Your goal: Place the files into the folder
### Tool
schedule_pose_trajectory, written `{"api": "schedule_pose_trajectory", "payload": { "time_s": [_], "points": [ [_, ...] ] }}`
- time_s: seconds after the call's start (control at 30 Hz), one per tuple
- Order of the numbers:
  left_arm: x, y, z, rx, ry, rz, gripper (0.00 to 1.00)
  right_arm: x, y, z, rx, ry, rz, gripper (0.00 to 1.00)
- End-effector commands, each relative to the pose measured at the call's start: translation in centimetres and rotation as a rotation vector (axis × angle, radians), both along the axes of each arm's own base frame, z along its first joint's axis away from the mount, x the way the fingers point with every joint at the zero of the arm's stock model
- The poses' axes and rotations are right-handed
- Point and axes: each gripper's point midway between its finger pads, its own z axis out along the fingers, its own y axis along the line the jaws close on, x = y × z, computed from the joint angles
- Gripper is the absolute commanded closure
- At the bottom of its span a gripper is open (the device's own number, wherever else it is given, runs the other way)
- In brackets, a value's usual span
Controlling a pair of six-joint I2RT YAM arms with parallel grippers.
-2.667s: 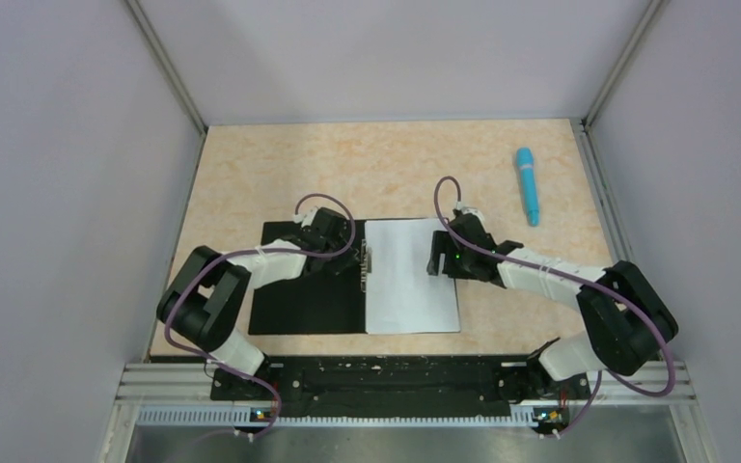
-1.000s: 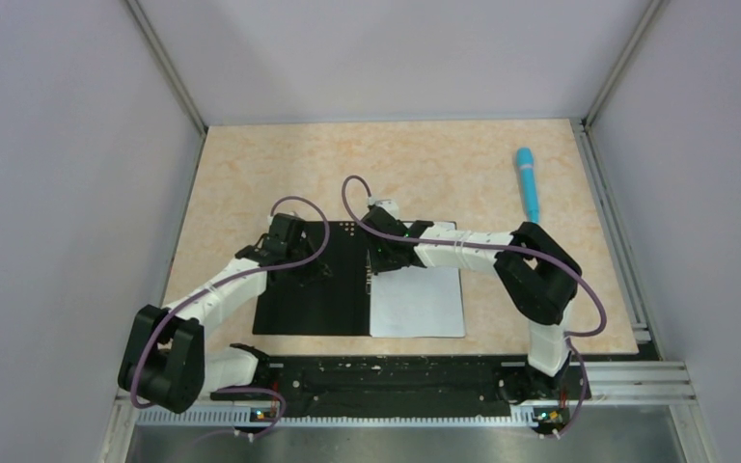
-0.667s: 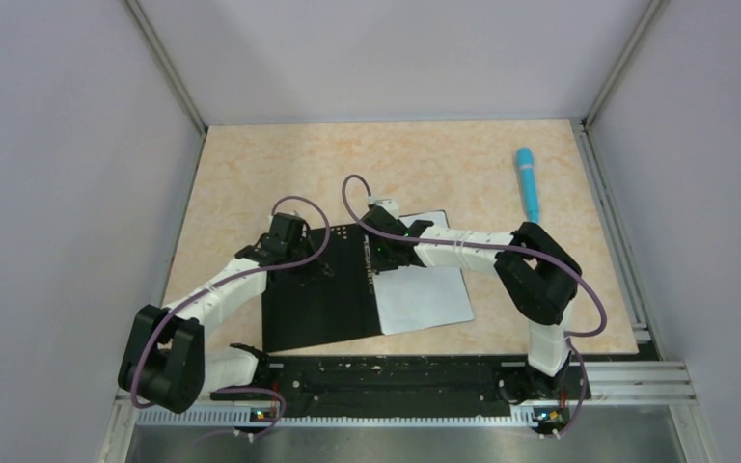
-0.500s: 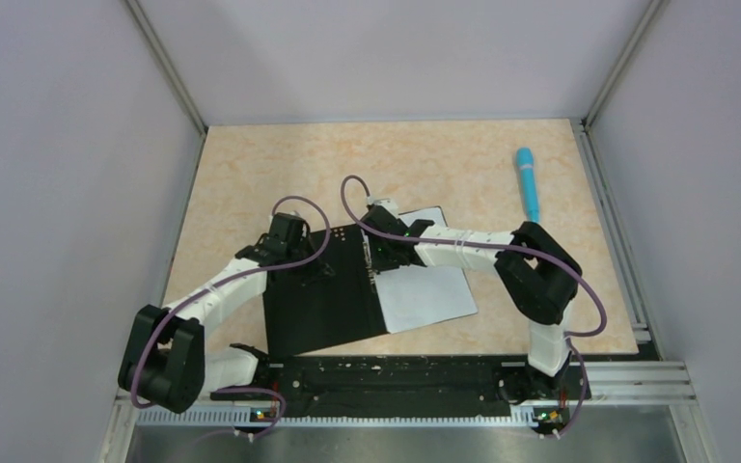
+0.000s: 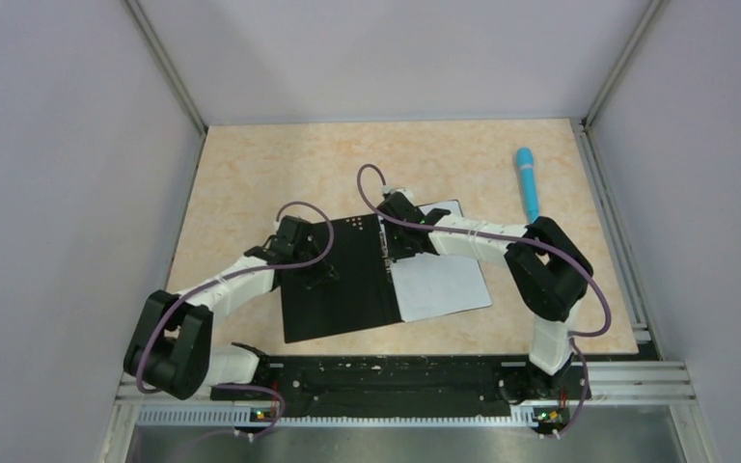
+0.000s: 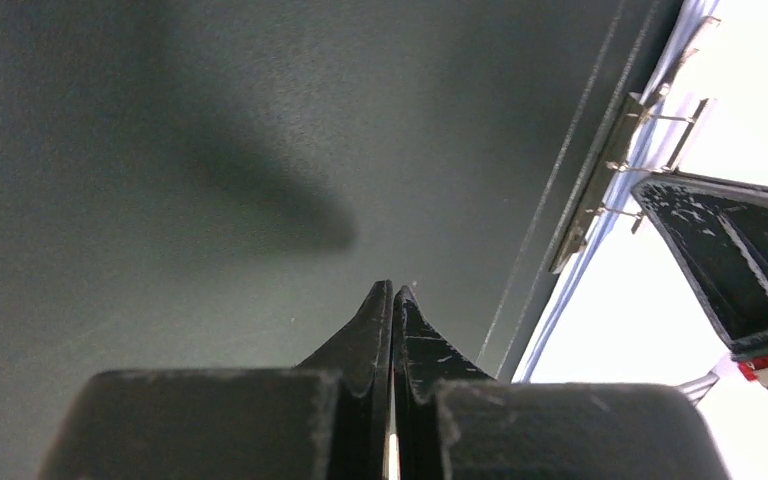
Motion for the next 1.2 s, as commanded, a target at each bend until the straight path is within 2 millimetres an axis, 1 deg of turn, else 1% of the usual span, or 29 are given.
{"api": "schedule_pose_trajectory", "payload": {
  "time_s": [0.0, 0.17, 0.3, 0.37, 0.4, 0.47, 0.63, 0.87, 1.17],
  "points": [
    [0.5, 0.2, -1.1, 0.027, 0.007, 0.083, 1.0, 1.1, -0.6, 2.7, 0.012, -0.079, 0.004, 1.0],
    [0.0, 1.2, -3.2, 0.12, 0.073, 0.179, 1.0, 0.9, -0.4, 3.1, 0.025, -0.077, 0.016, 1.0],
    [-0.5, 1.4, -4.0, 0.196, 0.101, 0.206, 1.0, 0.8, -0.5, 3.4, 0.031, -0.076, 0.018, 0.87],
    [-0.7, 1.5, -4.2, 0.214, 0.104, 0.217, 1.0, 0.7, -0.5, 3.6, 0.035, -0.079, 0.017, 0.8],
    [-0.7, 1.5, -4.3, 0.218, 0.105, 0.221, 1.0, 0.7, -0.5, 3.8, 0.039, -0.082, 0.018, 0.75],
    [-0.9, 1.6, -4.3, 0.226, 0.104, 0.227, 1.0, 0.7, -0.6, 4.1, 0.041, -0.087, 0.015, 0.7],
    [-0.8, 1.6, -4.2, 0.228, 0.099, 0.232, 1.0, 0.8, -0.7, 4.4, 0.043, -0.096, 0.008, 0.69],
    [-0.9, 1.6, -4.3, 0.229, 0.104, 0.229, 1.0, 0.8, -1.1, 3.4, 0.008, -0.079, -0.003, 0.69],
    [-0.9, 1.5, -4.4, 0.226, 0.105, 0.229, 1.0, 0.6, -0.6, 2.3, 0.008, -0.052, 0.011, 0.71]
  ]
}}
